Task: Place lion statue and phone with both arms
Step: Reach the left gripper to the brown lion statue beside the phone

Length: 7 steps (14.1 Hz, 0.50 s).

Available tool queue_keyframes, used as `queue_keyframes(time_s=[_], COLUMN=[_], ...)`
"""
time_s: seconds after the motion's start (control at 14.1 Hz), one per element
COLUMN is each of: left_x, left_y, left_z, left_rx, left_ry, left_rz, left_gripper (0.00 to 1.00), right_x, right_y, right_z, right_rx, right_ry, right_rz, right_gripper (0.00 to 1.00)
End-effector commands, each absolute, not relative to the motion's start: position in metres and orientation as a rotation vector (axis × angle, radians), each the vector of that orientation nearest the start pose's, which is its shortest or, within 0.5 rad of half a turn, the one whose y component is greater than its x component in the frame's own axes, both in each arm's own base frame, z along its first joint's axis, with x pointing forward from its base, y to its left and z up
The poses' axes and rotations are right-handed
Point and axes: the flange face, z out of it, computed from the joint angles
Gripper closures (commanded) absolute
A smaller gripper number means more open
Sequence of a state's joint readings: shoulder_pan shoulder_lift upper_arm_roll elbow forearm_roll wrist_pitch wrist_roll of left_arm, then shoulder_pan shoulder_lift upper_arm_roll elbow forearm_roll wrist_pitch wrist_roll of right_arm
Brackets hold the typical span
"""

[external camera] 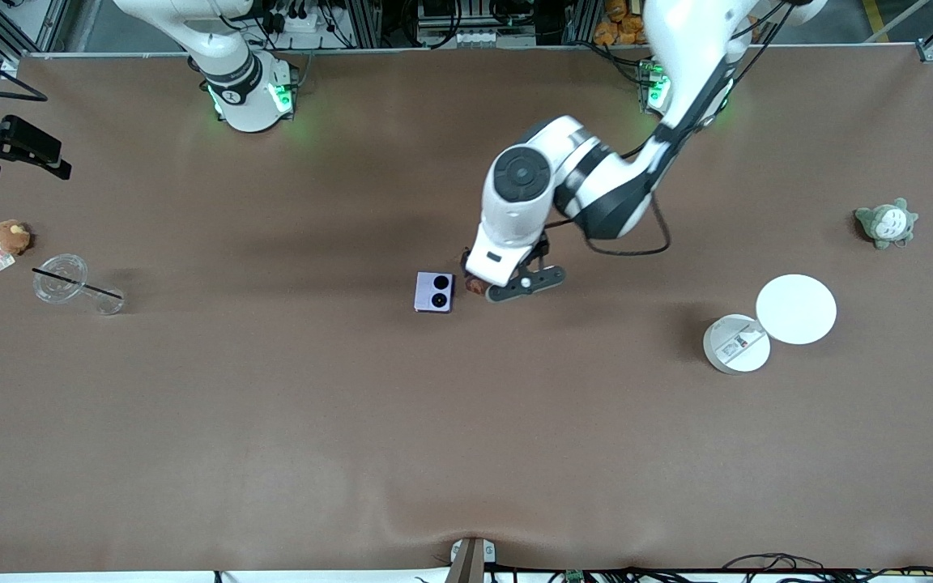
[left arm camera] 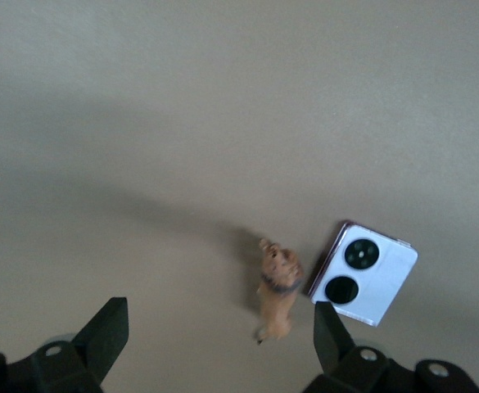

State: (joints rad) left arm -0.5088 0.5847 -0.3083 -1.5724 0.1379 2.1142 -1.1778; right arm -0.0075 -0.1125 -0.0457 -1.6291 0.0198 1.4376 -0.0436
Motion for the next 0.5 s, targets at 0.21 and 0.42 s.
queue_keyframes(time_s=[0.21,0.42], left_x=[0.504,0.496], left_y=[-0.529,-0.536], left_z=[0.256,0.228], left_rx=[-3.084,-3.082], left_ry=[-0.736,-0.712], left_rz=[-0.020,0.004], left_gripper=[0.05,0.15], right_x=[0.510,0.518], right_y=[-0.016,-0.010], right_z=[0.648,0.642], right_rx=[-3.121,-3.121], right_ry=[0.007,-0.026], right_rz=[0.100,0.085], right_gripper=[0.00,0.00])
